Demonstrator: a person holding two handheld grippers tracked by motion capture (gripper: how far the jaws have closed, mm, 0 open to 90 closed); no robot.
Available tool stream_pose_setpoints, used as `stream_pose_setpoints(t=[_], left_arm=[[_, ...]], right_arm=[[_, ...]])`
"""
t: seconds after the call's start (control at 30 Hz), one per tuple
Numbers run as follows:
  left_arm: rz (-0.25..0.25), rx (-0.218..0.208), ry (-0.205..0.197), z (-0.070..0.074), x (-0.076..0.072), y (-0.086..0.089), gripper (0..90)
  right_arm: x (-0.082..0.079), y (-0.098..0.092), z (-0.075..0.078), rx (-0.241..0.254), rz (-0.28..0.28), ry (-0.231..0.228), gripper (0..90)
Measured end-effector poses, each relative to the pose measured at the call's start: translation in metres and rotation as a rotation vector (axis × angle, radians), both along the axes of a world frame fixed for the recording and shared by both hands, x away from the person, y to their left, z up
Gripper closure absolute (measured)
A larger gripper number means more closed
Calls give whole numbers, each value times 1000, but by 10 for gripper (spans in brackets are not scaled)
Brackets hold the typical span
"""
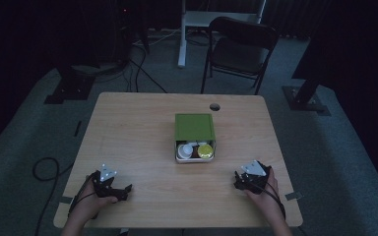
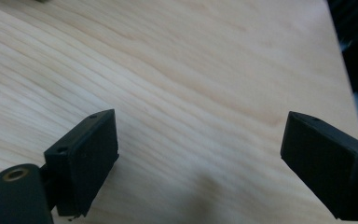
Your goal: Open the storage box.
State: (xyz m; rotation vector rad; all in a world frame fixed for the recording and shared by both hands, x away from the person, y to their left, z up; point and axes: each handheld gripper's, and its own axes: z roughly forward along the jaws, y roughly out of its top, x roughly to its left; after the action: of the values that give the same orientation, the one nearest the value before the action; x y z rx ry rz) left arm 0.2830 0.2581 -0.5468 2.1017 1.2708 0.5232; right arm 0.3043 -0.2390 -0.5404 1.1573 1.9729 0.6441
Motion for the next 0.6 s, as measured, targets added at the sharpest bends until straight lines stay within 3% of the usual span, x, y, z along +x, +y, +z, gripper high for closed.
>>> stream_pose_setpoints(t=[0.07,0.1,0.23,0.4,0.6], left_arm=[[1,-1,1,0,0,0,7],[0,0,1,0,0,0,7],[0,0,2,0,0,0,7],[-1,1,1,0,0,0,7],[0,-1,2,0,0,0,7]], right_arm=[[0,3,1,-18,8,-11,108],[0,12,4,-58,36,-31,115],[-1,24,4,-127,74,-65,124],[-3,38,4,-155,121,-99,124],[-8,57,5,-247,185,-159,130]])
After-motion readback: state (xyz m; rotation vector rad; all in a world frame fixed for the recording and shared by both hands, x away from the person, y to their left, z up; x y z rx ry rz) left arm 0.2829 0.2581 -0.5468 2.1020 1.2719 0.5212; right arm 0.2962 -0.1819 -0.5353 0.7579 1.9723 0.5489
